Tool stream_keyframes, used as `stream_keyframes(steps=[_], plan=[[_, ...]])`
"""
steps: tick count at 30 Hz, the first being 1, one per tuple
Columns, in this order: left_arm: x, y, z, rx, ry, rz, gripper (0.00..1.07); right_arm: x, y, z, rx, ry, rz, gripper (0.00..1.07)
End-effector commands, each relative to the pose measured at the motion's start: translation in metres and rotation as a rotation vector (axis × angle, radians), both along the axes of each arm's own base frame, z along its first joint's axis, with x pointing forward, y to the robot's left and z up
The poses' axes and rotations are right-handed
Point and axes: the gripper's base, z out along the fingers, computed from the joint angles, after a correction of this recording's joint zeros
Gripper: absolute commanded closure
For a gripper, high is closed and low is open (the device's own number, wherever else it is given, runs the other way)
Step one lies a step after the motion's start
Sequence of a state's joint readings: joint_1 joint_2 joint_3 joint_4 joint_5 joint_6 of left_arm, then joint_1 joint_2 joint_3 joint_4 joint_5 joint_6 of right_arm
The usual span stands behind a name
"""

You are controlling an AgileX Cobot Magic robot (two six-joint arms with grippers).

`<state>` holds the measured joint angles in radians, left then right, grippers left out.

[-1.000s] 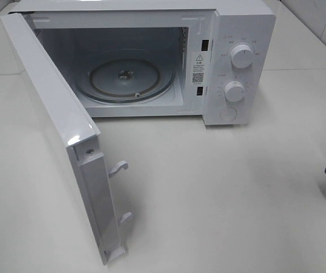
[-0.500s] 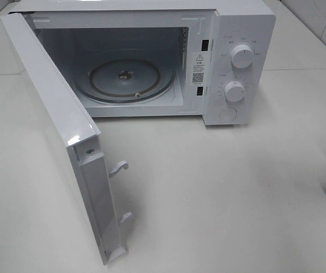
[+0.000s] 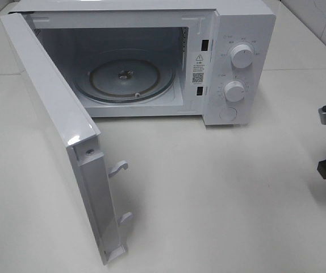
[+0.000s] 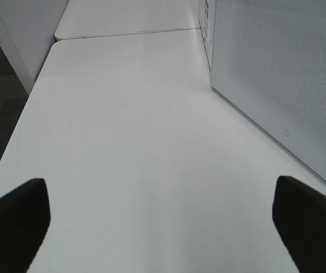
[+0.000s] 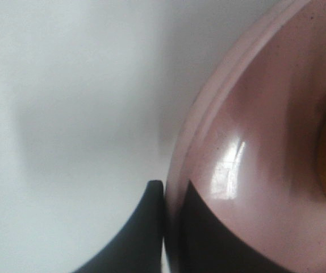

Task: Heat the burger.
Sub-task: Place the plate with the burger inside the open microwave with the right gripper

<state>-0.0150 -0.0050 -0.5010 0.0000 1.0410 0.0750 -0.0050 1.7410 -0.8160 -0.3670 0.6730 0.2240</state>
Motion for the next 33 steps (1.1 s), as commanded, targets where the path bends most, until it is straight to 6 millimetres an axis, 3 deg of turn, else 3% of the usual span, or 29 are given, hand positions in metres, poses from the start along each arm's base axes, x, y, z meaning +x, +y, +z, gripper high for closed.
stream_keyframes(steps=[1, 10, 16, 27, 33], plan=[[-0.003, 0.0, 0.0, 0.002, -0.025, -0.001, 0.06, -0.006, 0.014, 0.013, -0.025, -0.001, 0.057, 1.07], [-0.003, 0.0, 0.0, 0.002, -0.025, -0.001, 0.06, -0.02, 0.047, 0.04, -0.093, -0.014, 0.204, 1.07], [-0.003, 0.0, 0.0, 0.002, -0.025, -0.001, 0.06, -0.053, 0.075, 0.054, -0.106, -0.039, 0.347, 1.07], [-0.003, 0.0, 0.0, 0.002, -0.025, -0.001, 0.06, -0.108, 0.109, 0.059, -0.1, -0.083, 0.645, 1.07], [-0.003, 0.0, 0.0, 0.002, -0.025, -0.001, 0.06, -0.125, 0.118, 0.056, -0.109, -0.091, 0.768, 1.07]])
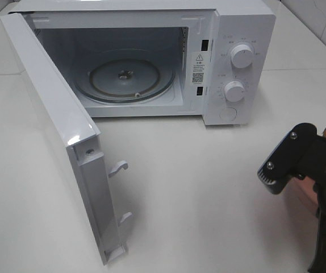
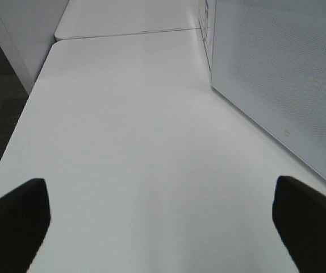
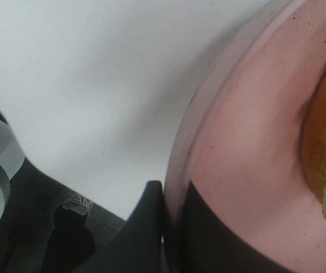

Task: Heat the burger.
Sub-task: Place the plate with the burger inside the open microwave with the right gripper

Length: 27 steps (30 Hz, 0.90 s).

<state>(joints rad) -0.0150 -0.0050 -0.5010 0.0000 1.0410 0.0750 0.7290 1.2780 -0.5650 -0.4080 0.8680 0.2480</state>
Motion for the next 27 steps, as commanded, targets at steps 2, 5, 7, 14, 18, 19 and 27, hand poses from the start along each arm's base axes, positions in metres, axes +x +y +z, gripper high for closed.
stream_keyframes(steps=[2, 5, 7, 14, 18, 19, 27], plan=[[-0.003, 0.0, 0.0, 0.002, -0.025, -0.001, 0.06, -0.016, 0.009, 0.0, -0.069, -0.047, 0.19, 1.07], [-0.003, 0.0, 0.0, 0.002, -0.025, -0.001, 0.06, -0.017, 0.01, 0.0, -0.074, -0.049, 0.21, 1.07], [-0.003, 0.0, 0.0, 0.002, -0.025, -0.001, 0.06, -0.022, 0.016, 0.0, -0.087, -0.063, 0.275, 1.07], [-0.003, 0.0, 0.0, 0.002, -0.025, -0.001, 0.06, -0.028, 0.026, 0.002, -0.152, -0.067, 0.515, 1.07], [-0.003, 0.0, 0.0, 0.002, -0.025, -0.001, 0.06, -0.027, 0.028, 0.002, -0.212, -0.026, 0.733, 1.07], [-0.003, 0.0, 0.0, 0.002, -0.025, -0.001, 0.06, -0.027, 0.028, 0.002, -0.212, -0.026, 0.733, 1.07], [-0.003, 0.0, 0.0, 0.002, -0.025, -0.001, 0.06, -0.024, 0.035, 0.002, -0.247, -0.038, 0.969, 1.07]])
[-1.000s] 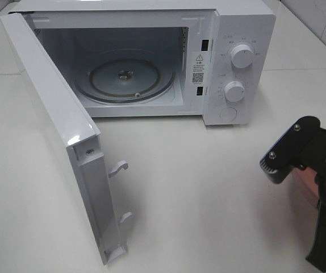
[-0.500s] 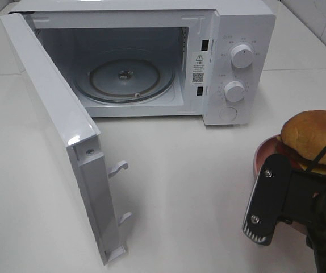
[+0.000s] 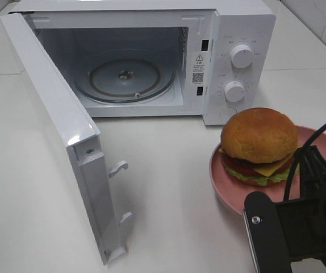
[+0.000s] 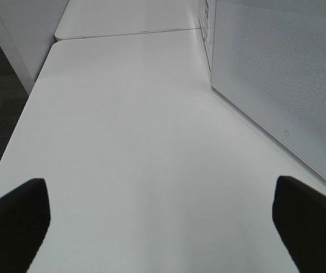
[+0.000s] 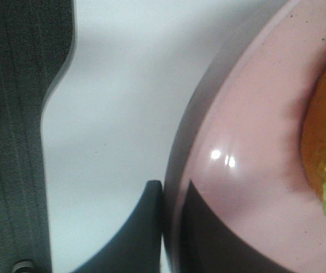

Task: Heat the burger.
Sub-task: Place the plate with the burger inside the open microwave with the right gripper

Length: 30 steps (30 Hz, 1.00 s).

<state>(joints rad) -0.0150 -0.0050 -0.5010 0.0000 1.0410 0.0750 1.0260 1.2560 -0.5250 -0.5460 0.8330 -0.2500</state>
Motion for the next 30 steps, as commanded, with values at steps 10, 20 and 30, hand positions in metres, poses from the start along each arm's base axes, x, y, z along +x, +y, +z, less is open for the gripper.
stream_keyframes(steps=[10, 20, 30], plan=[[-0.003, 0.0, 0.0, 0.002, -0.025, -0.001, 0.06, 0.009, 0.018, 0.005, 0.049, -0.086, 0.384, 1.07], [-0.003, 0.0, 0.0, 0.002, -0.025, -0.001, 0.06, 0.023, 0.031, -0.002, 0.054, -0.077, 0.474, 1.07], [-0.003, 0.0, 0.0, 0.002, -0.025, -0.001, 0.06, 0.049, 0.051, 0.0, 0.142, -0.113, 0.503, 1.07]])
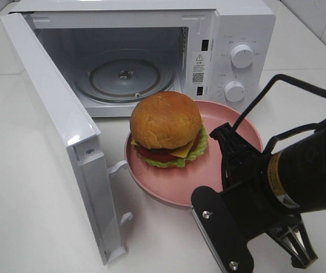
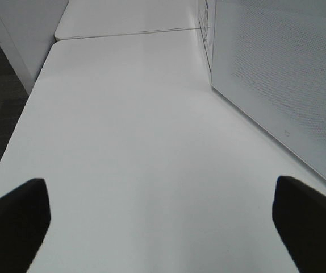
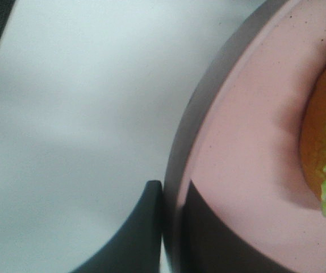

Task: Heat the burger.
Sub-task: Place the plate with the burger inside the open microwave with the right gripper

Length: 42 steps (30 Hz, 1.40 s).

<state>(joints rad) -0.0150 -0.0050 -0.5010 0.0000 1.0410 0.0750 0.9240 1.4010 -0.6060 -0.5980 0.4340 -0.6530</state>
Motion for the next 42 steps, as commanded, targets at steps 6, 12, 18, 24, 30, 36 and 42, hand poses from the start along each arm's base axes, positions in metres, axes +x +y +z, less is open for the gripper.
stream_keyframes(steps=[6, 12, 18, 24, 30, 36, 42], plan=[[-0.003, 0.0, 0.0, 0.002, -0.025, -0.001, 0.06, 0.03, 0.021, 0.007, 0.063, -0.055, 0.066, 1.07], [-0.003, 0.0, 0.0, 0.002, -0.025, -0.001, 0.06, 0.045, 0.035, 0.007, 0.092, -0.05, 0.05, 1.07], [-0.003, 0.0, 0.0, 0.002, -0.025, -0.001, 0.06, 0.055, 0.047, 0.005, 0.084, -0.04, 0.078, 1.07], [-0.003, 0.0, 0.0, 0.002, -0.025, -0.001, 0.06, 0.071, 0.05, 0.009, 0.094, -0.05, 0.039, 1.07], [-0.003, 0.0, 0.0, 0.002, -0.025, -0.001, 0.06, 0.081, 0.051, 0.009, 0.082, -0.053, 0.05, 1.07], [-0.003, 0.0, 0.0, 0.002, -0.025, -0.001, 0.06, 0.091, 0.051, 0.011, 0.086, -0.058, 0.034, 1.07], [-0.003, 0.0, 0.0, 0.001, -0.025, -0.001, 0.06, 0.094, 0.053, 0.01, 0.078, -0.061, 0.048, 1.07]])
